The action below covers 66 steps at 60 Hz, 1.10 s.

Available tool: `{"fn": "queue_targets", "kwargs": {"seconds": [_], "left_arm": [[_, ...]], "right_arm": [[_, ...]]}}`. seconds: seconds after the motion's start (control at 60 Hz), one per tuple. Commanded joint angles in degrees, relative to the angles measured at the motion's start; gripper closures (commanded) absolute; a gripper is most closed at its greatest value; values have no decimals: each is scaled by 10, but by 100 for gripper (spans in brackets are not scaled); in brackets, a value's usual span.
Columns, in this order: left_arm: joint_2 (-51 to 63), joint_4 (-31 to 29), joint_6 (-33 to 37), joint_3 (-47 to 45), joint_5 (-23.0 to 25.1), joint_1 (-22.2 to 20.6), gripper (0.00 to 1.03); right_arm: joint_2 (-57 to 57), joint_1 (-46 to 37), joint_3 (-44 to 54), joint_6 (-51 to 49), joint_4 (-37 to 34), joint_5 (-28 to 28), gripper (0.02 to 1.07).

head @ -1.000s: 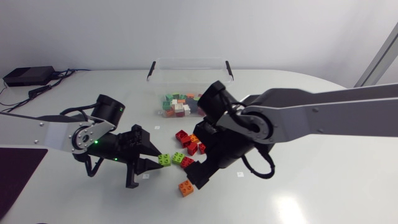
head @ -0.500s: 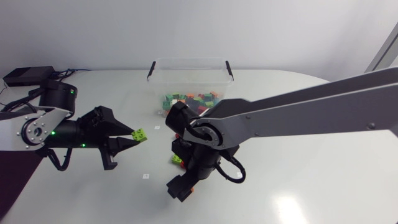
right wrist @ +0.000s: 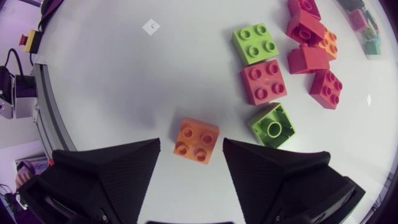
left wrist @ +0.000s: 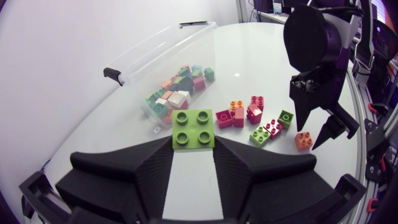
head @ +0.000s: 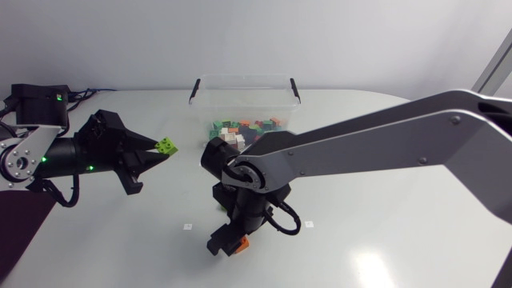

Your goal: Place the duplo bricks in the container

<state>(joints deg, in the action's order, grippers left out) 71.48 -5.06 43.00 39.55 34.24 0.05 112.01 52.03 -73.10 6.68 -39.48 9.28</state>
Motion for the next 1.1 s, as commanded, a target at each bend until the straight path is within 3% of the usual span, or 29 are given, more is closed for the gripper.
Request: {"fn": "queue_targets", "kwargs": {"seconds": [0.0,0.35,0.667,1.083], "left_arm": [[-6,12,-26,23,6,5,75],[10,41,-77,69,6,1,75],[91,73,-135,148,-16,-46,75],[224,122,-186,259,-89,-106,75]], "right_arm": [[22,4,-10,15,-9,-3,50],[15,0,0,17,-8,-7,79],[-73,-42,20,13,-14,-8,79],[-142,-140,-35,4,-16,0,79]]}}
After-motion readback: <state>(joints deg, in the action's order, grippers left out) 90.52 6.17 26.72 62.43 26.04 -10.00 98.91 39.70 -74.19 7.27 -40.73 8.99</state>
